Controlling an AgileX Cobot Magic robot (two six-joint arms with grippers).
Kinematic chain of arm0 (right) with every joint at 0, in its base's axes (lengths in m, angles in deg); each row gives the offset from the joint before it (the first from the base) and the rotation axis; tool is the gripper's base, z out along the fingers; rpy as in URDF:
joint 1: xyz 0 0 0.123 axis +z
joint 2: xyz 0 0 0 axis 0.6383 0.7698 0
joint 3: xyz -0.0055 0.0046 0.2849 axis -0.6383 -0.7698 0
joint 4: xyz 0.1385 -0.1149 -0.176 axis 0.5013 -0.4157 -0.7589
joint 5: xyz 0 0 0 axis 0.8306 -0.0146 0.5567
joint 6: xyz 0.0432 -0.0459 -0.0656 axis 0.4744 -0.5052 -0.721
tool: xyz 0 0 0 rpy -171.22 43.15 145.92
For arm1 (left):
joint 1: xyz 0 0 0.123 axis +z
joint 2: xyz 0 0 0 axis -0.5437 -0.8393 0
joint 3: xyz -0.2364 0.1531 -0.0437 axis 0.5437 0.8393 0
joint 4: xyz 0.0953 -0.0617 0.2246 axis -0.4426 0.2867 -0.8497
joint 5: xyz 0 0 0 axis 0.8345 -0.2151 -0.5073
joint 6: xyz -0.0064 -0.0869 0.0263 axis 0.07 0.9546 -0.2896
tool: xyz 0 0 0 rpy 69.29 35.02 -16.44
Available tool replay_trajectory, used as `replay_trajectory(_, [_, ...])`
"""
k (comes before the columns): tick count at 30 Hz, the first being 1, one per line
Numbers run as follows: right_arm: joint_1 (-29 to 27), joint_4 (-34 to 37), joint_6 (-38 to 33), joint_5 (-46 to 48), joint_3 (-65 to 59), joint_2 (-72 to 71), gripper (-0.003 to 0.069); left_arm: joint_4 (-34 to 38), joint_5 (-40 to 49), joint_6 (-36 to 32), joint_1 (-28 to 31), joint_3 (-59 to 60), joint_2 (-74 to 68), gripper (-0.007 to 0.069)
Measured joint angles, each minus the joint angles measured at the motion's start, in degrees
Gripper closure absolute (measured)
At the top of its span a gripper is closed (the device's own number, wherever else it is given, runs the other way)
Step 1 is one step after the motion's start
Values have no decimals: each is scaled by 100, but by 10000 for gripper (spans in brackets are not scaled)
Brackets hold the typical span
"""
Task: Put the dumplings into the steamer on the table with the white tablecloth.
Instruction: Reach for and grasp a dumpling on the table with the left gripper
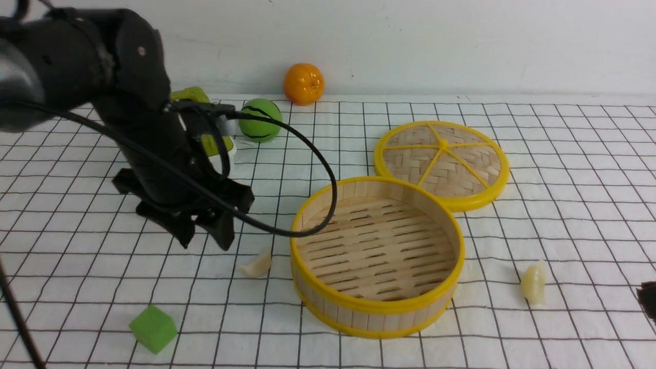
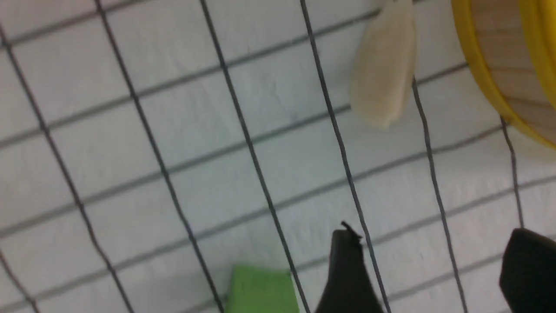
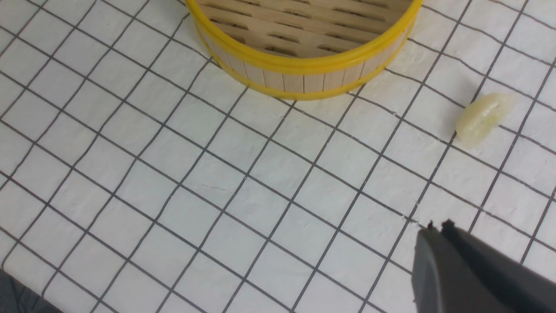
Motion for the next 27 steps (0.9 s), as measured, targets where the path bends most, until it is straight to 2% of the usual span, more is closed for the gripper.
replay_trajectory(4, [0, -97, 0, 20, 0, -50, 671, 12, -607, -474, -11, -74, -454, 144])
replay_trajectory(9, [0, -211, 0, 20, 0, -47, 668, 142, -887, -995, -29, -97, -907, 146])
replay_trajectory(20, [0, -225, 0, -82, 0, -47, 664, 536, -1103, -1294, -29, -102, -1374, 155])
replay_trajectory(22, [0, -225, 0, -132, 0, -47, 664, 546, -1138, -1310, -29, -103, -1459, 183])
replay_trajectory(25, [0, -232, 0, -132, 0, -47, 662, 484, -1178, -1310, -29, -118, -1509, 289])
replay_trajectory(26, [0, -231, 0, -132, 0, -47, 663, 473, -1178, -1303, -29, -118, -1509, 298])
replay_trajectory(27, [0, -238, 0, -132, 0, -47, 663, 411, -1191, -1231, -29, -118, -1509, 350])
